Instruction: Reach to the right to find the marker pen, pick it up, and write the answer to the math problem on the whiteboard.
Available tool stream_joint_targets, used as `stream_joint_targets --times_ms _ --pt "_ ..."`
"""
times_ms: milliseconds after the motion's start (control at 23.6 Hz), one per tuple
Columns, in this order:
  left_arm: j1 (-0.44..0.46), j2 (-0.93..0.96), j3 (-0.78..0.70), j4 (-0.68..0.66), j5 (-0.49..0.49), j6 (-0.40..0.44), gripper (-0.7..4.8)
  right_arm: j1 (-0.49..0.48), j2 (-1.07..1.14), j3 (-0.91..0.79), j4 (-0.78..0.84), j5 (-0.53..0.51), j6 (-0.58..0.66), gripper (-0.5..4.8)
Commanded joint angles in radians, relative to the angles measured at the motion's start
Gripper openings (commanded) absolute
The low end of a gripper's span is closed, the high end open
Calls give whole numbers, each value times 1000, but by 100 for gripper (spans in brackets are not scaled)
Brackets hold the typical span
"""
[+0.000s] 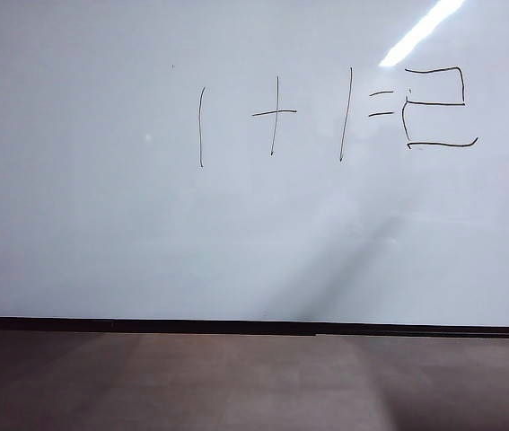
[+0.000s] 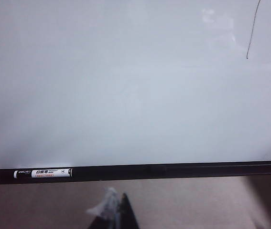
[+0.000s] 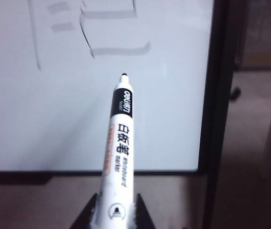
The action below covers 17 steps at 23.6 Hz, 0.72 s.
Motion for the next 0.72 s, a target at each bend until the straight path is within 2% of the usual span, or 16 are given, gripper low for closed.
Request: stream_joint_targets --times_ms 42,719 --pt "1 0 1 13 -3 4 -5 0 -1 -25 45 13 -5 -6" --pt "1 0 1 13 -2 4 -4 -13 -1 -25 31 21 -17 -6"
